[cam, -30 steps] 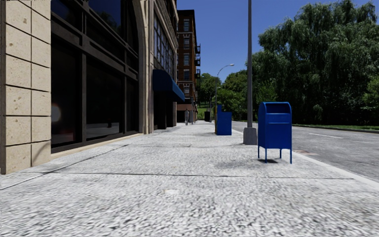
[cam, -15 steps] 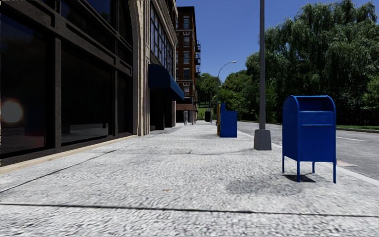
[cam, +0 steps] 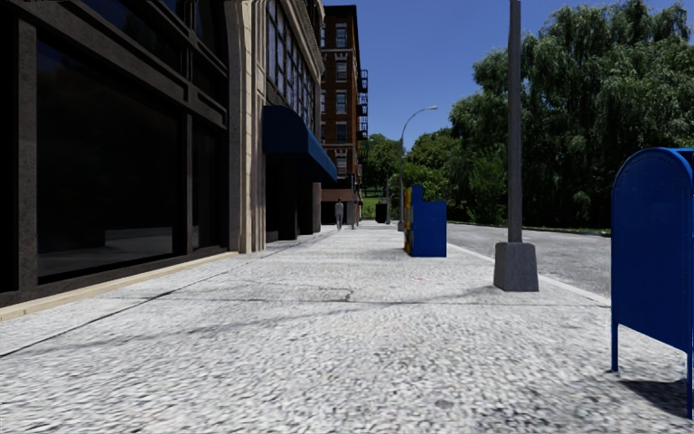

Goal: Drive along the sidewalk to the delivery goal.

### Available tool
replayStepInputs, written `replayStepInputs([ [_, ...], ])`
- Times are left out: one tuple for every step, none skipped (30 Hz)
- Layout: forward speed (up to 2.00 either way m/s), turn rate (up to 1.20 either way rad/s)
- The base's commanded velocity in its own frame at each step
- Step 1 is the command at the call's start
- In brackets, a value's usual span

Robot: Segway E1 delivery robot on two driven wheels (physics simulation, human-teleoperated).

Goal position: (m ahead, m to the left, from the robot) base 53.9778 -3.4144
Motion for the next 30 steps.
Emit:
replayStepInputs([
  [2.0,0.0],
  [2.0,0.0],
  [2.0,0.0],
  [2.0,0.0],
  [2.0,0.0],
  [2.0,0.0],
  [2.0,0.0],
  [2.0,0.0],
  [2.0,0.0],
  [2.0,0.0],
  [2.0,0.0],
  [2.0,0.0],
  [2.0,0.0],
  [2.0,0.0],
  [2.0,0.0],
  [2.0,0.0],
  [2.0,0.0],
  [2.0,0.0],
  [2.0,0.0],
  [2.0,0.0],
  [2.0,0.0],
  [2.0,0.0],
  [2.0,0.0],
  [2.0,0.0],
  [2.0,0.0],
  [2.0,0.0],
  [2.0,0.0],
  [2.0,0.0],
  [2.0,0.0],
  [2.0,0.0],
])
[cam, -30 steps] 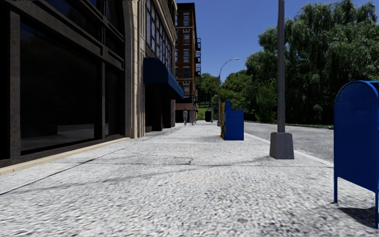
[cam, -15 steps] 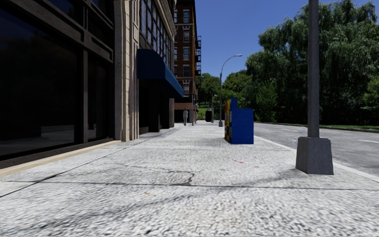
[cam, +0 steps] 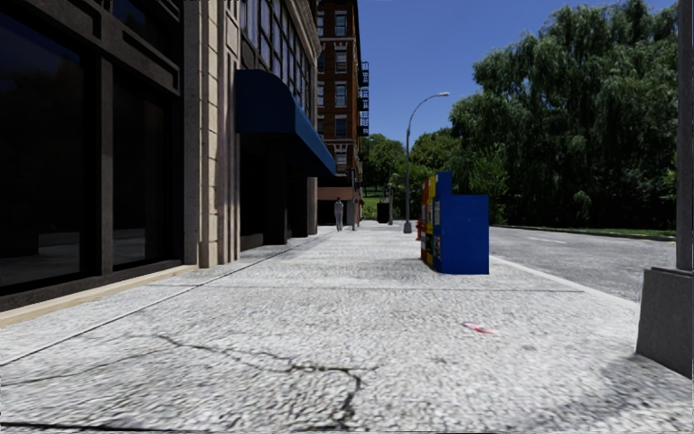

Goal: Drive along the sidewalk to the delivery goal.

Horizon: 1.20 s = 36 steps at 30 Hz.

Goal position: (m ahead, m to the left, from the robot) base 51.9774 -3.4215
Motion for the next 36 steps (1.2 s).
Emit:
replayStepInputs([
  [2.0,0.0],
  [2.0,0.0],
  [2.0,0.0],
  [2.0,0.0],
  [2.0,0.0],
  [2.0,0.0],
  [2.0,0.0],
  [2.0,0.0],
  [2.0,0.0],
  [2.0,0.0],
  [2.0,0.0],
  [2.0,0.0],
  [2.0,0.0],
  [2.0,0.0],
  [2.0,0.0],
  [2.0,0.0],
  [2.0,0.0],
  [2.0,0.0],
  [2.0,0.0],
  [2.0,0.0],
  [2.0,0.1],
  [2.0,0.19],
  [2.0,0.24],
  [2.0,0.24],
  [2.0,0.25],
  [2.0,0.25],
  [2.0,0.25],
  [2.0,0.25],
  [2.0,0.15],
  [2.0,0.0],
  [2.0,0.0],
  [2.0,0.0],
  [2.0,0.0],
  [2.0,0.0],
  [2.0,0.0],
  [2.0,0.0],
])
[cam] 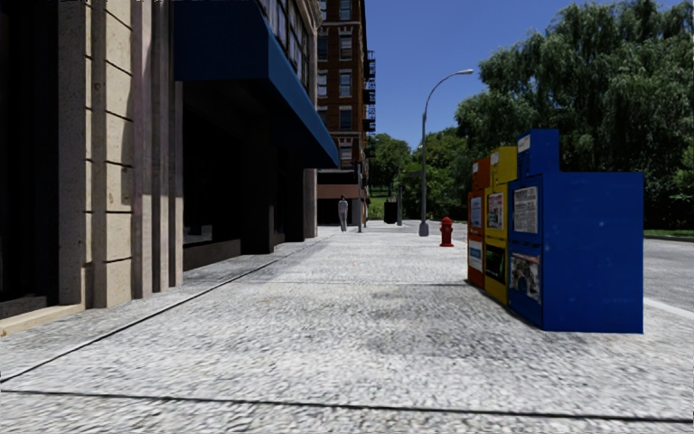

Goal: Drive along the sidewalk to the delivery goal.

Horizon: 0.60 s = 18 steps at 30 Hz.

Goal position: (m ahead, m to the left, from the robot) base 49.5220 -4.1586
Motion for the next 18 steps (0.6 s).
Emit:
replayStepInputs([
  [2.0,0.0],
  [2.0,0.0],
  [2.0,0.0],
  [2.0,0.0],
  [2.0,0.0],
  [2.0,0.0],
  [2.0,0.0],
  [2.0,0.0],
  [2.0,0.0],
  [2.0,0.0],
  [2.0,0.0],
  [2.0,0.0],
  [2.0,0.0],
  [2.0,0.0],
  [2.0,0.0],
  [2.0,0.0],
  [2.0,0.0],
  [2.0,0.0],
])
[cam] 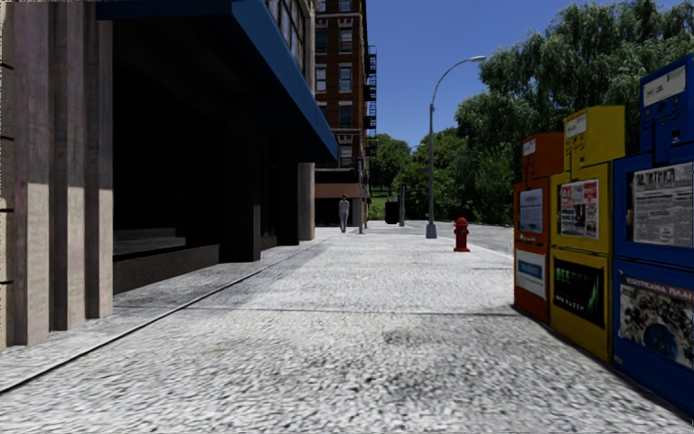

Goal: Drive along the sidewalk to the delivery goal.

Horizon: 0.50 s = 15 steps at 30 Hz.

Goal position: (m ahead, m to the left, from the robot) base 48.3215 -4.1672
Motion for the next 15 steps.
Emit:
replayStepInputs([
  [2.0,0.0],
  [2.0,0.0],
  [2.0,0.0],
  [2.0,0.0],
  [2.0,0.0],
  [2.0,0.0],
  [2.0,0.0],
  [2.0,0.0],
  [2.0,0.0],
  [2.0,0.0],
  [2.0,0.0],
  [2.0,0.0],
  [2.0,0.0],
  [2.0,0.0],
  [2.0,0.0],
])
